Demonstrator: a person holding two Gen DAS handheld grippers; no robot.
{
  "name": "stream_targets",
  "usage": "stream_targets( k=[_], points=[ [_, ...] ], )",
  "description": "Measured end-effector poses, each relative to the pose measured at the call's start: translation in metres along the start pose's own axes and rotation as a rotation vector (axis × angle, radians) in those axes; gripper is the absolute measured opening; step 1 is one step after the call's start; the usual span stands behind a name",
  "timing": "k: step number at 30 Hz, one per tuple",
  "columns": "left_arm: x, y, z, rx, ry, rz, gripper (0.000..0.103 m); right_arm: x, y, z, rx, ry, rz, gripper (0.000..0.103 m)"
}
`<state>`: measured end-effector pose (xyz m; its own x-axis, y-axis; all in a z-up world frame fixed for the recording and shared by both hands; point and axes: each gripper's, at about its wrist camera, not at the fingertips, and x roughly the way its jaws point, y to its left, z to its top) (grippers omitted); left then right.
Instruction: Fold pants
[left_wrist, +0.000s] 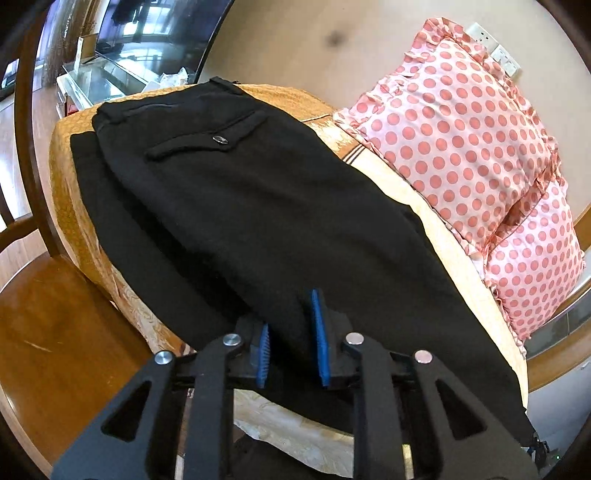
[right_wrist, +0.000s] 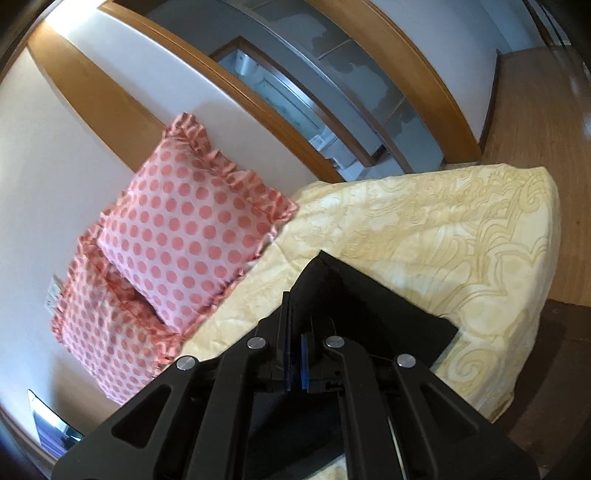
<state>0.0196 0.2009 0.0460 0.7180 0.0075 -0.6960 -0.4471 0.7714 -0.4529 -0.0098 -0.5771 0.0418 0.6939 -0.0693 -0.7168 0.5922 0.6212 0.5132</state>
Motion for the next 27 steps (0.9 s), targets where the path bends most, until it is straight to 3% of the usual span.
stream_targets(
  k=[3,6,17,21,23,24,26,27],
  points=[
    [-0.004,0.003,0.000,0.009,0.002,-0.010,0.020,0.009,-0.019,-0.001,0.092,0.063,0.010,0.004],
    [-0.009,0.004,-0.001,0.014,-0.001,-0.026,0.018,-0.003,-0.017,-0.004,0.056,0.031,0.000,0.004],
    [-0.019,0.009,-0.022,0.092,-0.035,0.004,0.014,-0.013,-0.025,-0.008,0.034,0.067,-0.074,0.004],
    [-0.023,0.008,-0.024,0.111,-0.064,0.006,0.019,-0.008,-0.025,-0.009,0.012,0.107,-0.134,0.005],
    [-0.031,0.012,-0.026,0.112,-0.088,-0.001,0.026,-0.015,-0.028,-0.006,0.009,0.086,-0.173,0.009],
    [-0.035,0.013,-0.026,0.113,-0.104,0.007,0.030,-0.020,-0.028,-0.004,0.002,0.068,-0.192,0.012],
    [-0.051,0.015,-0.023,0.116,-0.200,0.109,0.035,-0.028,-0.022,-0.001,-0.025,0.023,-0.274,0.035],
    [-0.060,0.015,-0.022,0.122,-0.258,0.160,0.037,-0.037,-0.013,0.001,-0.076,-0.042,-0.407,0.061]
  ],
)
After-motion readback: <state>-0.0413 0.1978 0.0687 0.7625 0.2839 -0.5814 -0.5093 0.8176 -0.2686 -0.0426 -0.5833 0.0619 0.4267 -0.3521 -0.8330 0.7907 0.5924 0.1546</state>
